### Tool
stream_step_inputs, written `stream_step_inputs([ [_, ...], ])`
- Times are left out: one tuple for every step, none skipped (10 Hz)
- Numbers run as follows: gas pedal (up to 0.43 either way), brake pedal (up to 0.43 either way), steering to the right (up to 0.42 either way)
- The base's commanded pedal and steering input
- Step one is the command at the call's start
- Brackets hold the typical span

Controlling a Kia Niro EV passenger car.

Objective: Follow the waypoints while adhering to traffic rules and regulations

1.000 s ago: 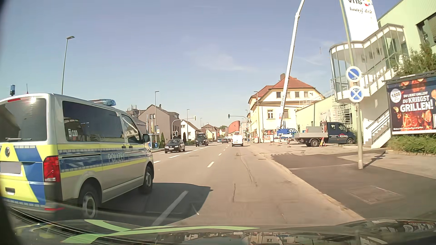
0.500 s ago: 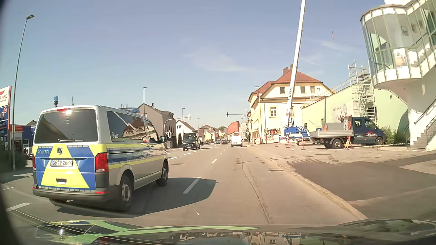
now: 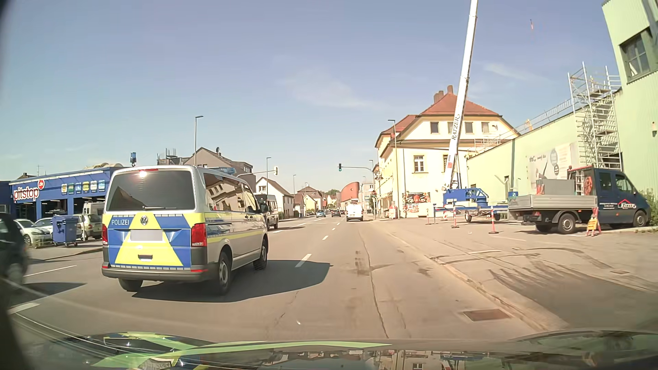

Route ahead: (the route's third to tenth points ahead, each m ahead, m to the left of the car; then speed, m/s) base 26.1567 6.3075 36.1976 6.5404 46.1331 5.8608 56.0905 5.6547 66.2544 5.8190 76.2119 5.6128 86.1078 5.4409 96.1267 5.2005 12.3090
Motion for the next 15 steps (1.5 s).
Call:
stream_step_inputs([
  [0.047, 0.000, 0.000],
  [0.047, 0.000, -0.001],
  [0.047, 0.000, -0.003],
  [0.047, 0.000, -0.003],
  [0.047, 0.000, -0.004],
  [0.047, 0.000, -0.003],
  [0.047, 0.000, -0.004],
  [0.047, 0.000, -0.003],
  [0.047, 0.000, -0.003],
  [0.047, 0.000, -0.004],
  [0.047, 0.000, -0.004],
  [0.047, 0.000, -0.003],
  [0.047, 0.000, -0.004],
  [0.047, 0.000, -0.003],
  [0.047, 0.000, -0.003],
])
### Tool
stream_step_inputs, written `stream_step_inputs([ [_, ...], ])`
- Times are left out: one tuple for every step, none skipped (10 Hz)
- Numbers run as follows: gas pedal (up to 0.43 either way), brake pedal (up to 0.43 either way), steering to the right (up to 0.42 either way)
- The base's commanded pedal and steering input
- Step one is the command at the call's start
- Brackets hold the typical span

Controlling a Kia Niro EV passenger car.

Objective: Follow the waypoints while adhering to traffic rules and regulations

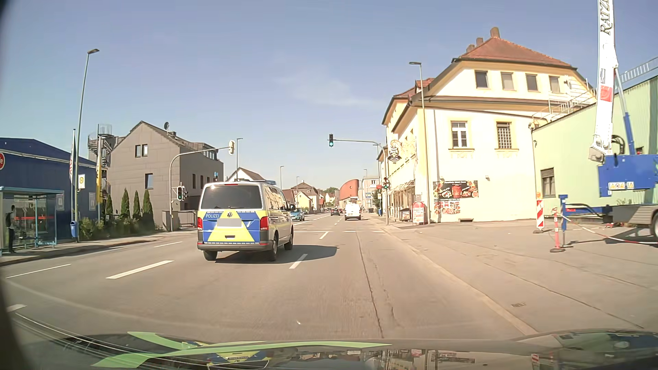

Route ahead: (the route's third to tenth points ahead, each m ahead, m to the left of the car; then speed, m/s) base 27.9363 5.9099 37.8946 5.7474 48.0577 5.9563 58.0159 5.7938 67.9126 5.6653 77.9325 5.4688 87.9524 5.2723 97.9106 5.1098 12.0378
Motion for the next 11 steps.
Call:
stream_step_inputs([
  [0.047, 0.000, -0.004],
  [0.047, 0.000, -0.003],
  [0.047, 0.000, -0.003],
  [0.047, 0.000, -0.003],
  [0.047, 0.000, -0.003],
  [0.047, 0.000, -0.004],
  [0.047, 0.000, -0.004],
  [0.047, 0.000, -0.003],
  [0.047, 0.000, -0.004],
  [0.047, 0.000, -0.004],
  [0.047, 0.000, -0.004],
])
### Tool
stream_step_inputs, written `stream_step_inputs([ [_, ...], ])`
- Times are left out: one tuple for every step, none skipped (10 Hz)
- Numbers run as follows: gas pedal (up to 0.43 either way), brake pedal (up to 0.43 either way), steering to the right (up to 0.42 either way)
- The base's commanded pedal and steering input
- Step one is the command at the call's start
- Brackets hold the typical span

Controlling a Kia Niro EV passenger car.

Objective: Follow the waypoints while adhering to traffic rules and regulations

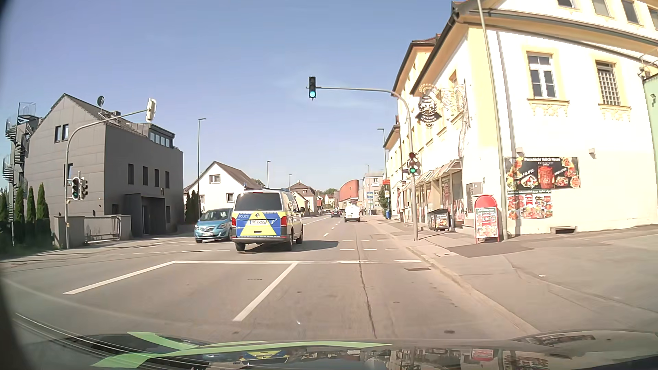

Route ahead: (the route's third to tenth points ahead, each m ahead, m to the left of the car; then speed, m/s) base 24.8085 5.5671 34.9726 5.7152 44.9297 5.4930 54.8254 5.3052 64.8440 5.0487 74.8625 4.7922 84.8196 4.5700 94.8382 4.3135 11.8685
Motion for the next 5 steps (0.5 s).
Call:
stream_step_inputs([
  [0.047, 0.000, -0.004],
  [0.047, 0.000, -0.004],
  [0.047, 0.000, -0.004],
  [0.047, 0.000, -0.004],
  [0.047, 0.000, -0.004],
])
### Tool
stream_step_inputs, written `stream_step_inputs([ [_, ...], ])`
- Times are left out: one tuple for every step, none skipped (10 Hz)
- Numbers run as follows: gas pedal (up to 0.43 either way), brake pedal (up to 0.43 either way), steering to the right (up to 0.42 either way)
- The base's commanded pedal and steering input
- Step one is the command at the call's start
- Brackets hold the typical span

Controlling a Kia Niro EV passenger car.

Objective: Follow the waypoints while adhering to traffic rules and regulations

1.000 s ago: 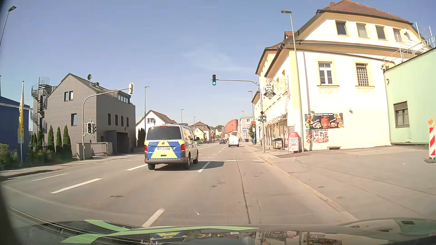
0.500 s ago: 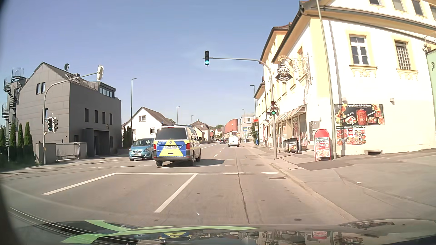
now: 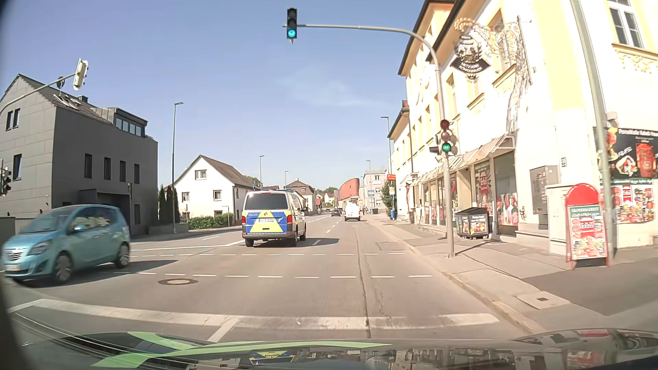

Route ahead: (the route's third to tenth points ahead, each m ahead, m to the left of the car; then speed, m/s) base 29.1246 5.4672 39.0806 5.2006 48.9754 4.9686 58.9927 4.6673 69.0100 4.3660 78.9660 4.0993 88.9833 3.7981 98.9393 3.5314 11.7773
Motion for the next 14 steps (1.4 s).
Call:
stream_step_inputs([
  [0.047, 0.000, -0.004],
  [0.047, 0.000, -0.005],
  [0.047, 0.000, -0.005],
  [0.059, 0.000, -0.005],
  [0.059, 0.000, -0.005],
  [0.059, 0.000, -0.006],
  [0.059, 0.000, -0.007],
  [0.059, 0.000, -0.006],
  [0.059, 0.000, -0.006],
  [0.067, 0.000, -0.007],
  [0.067, 0.000, -0.006],
  [0.067, 0.000, -0.007],
  [0.067, 0.000, -0.007],
  [0.067, 0.000, -0.006],
])
